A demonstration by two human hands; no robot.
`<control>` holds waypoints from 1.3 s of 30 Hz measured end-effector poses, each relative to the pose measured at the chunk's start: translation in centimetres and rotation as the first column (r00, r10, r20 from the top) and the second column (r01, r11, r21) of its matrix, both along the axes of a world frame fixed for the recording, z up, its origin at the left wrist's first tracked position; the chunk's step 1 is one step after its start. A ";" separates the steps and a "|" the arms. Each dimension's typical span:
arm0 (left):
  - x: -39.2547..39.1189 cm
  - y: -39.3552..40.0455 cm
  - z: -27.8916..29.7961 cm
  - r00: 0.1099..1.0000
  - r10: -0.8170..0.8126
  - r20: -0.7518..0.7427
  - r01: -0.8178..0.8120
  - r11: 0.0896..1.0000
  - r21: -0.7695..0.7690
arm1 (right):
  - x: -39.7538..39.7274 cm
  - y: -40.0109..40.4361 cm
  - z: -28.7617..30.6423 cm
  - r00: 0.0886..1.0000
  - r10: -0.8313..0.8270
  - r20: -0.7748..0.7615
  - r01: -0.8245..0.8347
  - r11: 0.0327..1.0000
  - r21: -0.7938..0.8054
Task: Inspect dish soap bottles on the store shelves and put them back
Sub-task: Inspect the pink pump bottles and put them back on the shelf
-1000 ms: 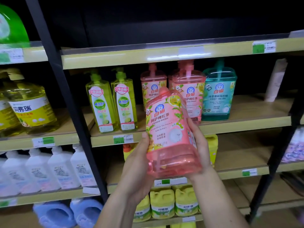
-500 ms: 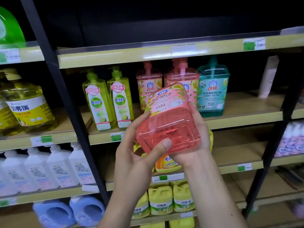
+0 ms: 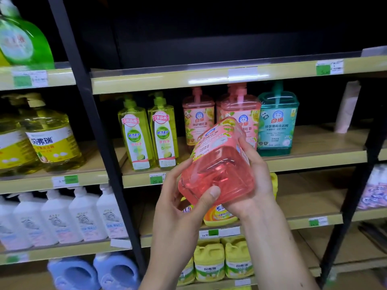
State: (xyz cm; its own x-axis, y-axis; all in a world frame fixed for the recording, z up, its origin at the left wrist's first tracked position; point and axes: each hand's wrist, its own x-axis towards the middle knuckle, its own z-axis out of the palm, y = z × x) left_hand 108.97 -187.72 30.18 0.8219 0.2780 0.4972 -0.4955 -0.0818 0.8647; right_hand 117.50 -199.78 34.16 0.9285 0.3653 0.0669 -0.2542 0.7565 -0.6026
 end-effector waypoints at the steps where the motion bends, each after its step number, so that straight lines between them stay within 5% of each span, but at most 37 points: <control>1: -0.3 0.3 0.0 0.999 -0.025 -0.021 0.025 1.000 -0.005 | -0.3 0.2 0.1 1.000 -0.001 -0.022 0.000 1.000 -0.015; 8: -0.8 2.3 0.9 0.954 -0.252 -0.164 0.256 0.967 0.001 | -0.9 2.2 -1.0 0.914 -0.345 0.212 0.385 0.902 -0.195; 22: -0.5 4.9 -2.2 0.984 -0.169 -0.055 0.157 0.972 -0.175 | -2.3 4.9 -2.4 0.882 -0.187 0.433 0.337 0.892 -0.301; 26: -0.7 6.6 -3.7 0.974 -0.226 -0.013 0.225 0.972 -0.061 | -2.0 4.8 -3.3 0.865 -0.146 0.479 0.333 0.882 -0.333; 32: -0.3 8.4 -5.8 0.863 -0.502 -0.059 0.504 0.863 0.035 | -1.8 3.4 -4.9 0.817 -0.085 0.570 0.327 0.883 -0.336; 35: 0.2 7.9 -6.7 0.854 -0.515 -0.071 0.517 0.856 0.016 | -1.5 2.7 -5.2 0.779 -0.059 0.624 0.317 0.896 -0.312; 39: 1.4 7.9 -6.7 0.830 -0.474 -0.295 0.515 0.853 0.078 | -1.3 1.8 -5.5 0.736 0.055 0.675 0.241 0.910 -0.337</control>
State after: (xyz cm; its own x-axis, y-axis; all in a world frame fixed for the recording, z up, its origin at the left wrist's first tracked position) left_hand 110.32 -179.83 23.48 0.9318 -0.2601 0.2531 -0.2677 -0.0219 0.9632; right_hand 116.24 -197.97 28.62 0.7290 0.4114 0.5470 0.3763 0.4267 -0.8224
